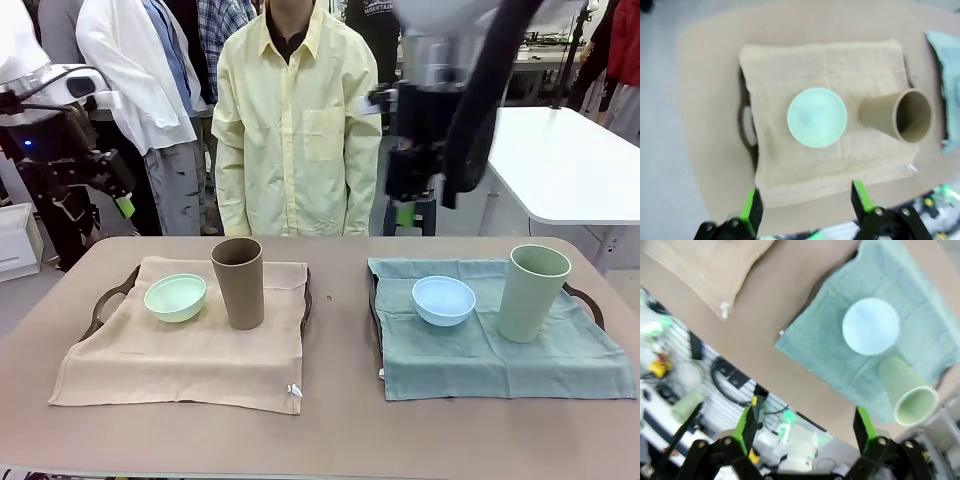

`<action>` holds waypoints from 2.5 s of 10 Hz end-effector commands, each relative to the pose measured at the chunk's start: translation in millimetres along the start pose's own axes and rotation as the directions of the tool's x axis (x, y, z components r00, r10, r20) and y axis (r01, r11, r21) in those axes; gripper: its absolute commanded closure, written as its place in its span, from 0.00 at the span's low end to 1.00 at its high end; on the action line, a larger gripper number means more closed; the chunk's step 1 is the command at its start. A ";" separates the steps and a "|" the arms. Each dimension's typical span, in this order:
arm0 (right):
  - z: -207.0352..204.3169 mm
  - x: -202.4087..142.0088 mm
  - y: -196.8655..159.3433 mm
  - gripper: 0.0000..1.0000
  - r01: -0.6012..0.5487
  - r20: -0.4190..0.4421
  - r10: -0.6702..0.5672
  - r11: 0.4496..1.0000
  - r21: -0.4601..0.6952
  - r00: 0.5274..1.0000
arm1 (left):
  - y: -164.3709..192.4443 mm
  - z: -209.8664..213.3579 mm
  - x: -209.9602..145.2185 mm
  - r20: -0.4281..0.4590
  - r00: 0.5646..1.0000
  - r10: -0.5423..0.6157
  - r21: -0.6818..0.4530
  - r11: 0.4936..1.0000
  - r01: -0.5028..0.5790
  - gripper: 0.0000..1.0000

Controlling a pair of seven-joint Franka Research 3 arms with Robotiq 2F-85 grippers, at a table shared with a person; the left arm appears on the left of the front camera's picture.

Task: Set up a tray with a mat and arrange the tableware.
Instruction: Place the Picnic Bowl and Reusable plastic cup back onto the Handle tray in front of the human's position.

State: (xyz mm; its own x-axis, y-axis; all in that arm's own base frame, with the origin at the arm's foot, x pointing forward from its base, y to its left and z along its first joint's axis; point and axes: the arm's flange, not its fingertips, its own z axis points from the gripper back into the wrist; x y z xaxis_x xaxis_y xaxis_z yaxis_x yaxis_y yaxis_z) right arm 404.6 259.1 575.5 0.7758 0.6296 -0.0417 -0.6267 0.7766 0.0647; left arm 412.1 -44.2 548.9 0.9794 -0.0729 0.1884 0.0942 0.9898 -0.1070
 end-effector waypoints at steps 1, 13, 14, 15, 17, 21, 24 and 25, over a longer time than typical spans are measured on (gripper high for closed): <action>-5.7 -45.2 -51.6 0.00 0.203 0.002 -0.204 0.975 0.089 0.979 | 20.5 5.4 5.8 -0.064 0.997 0.038 -0.119 0.992 -0.046 0.07; -24.2 -305.3 -239.0 0.00 0.308 0.226 -0.672 0.578 0.756 0.705 | 190.4 34.0 -12.7 -0.254 0.933 0.257 -0.720 0.594 -0.359 0.07; -29.3 -322.8 -241.5 0.00 0.283 0.222 -0.666 0.562 0.777 0.712 | 196.2 41.2 -18.2 -0.230 0.933 0.276 -0.743 0.570 -0.351 0.07; -32.8 -335.1 -243.5 0.00 0.268 0.224 -0.672 0.546 0.794 0.705 | 205.2 43.4 -19.2 -0.208 0.940 0.272 -0.761 0.559 -0.330 0.07; -36.5 -345.8 -244.5 0.00 0.270 0.226 -0.688 0.534 0.801 0.690 | 205.7 47.1 -25.0 -0.186 0.946 0.265 -0.792 0.530 -0.304 0.07; -33.1 -348.3 -248.5 0.00 0.297 0.210 -0.686 0.542 0.786 0.696 | 204.6 46.7 -26.3 -0.205 0.938 0.278 -0.770 0.546 -0.330 0.07; -33.1 -348.3 -248.5 0.00 0.297 0.210 -0.686 0.542 0.786 0.696 | 204.6 46.7 -26.3 -0.205 0.938 0.278 -0.770 0.546 -0.330 0.07; -33.1 -348.3 -248.5 0.00 0.297 0.210 -0.686 0.542 0.786 0.696 | 204.6 46.7 -26.3 -0.205 0.938 0.278 -0.770 0.546 -0.330 0.07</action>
State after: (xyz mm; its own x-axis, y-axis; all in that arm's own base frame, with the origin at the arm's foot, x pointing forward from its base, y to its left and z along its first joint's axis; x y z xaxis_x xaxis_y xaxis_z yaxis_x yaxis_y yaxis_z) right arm 287.2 -152.0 541.0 0.9858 -0.1030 0.1330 -0.0457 0.5970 0.8009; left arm 396.8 165.6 566.3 0.9830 0.1757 -0.0530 -0.1332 0.4846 -0.8645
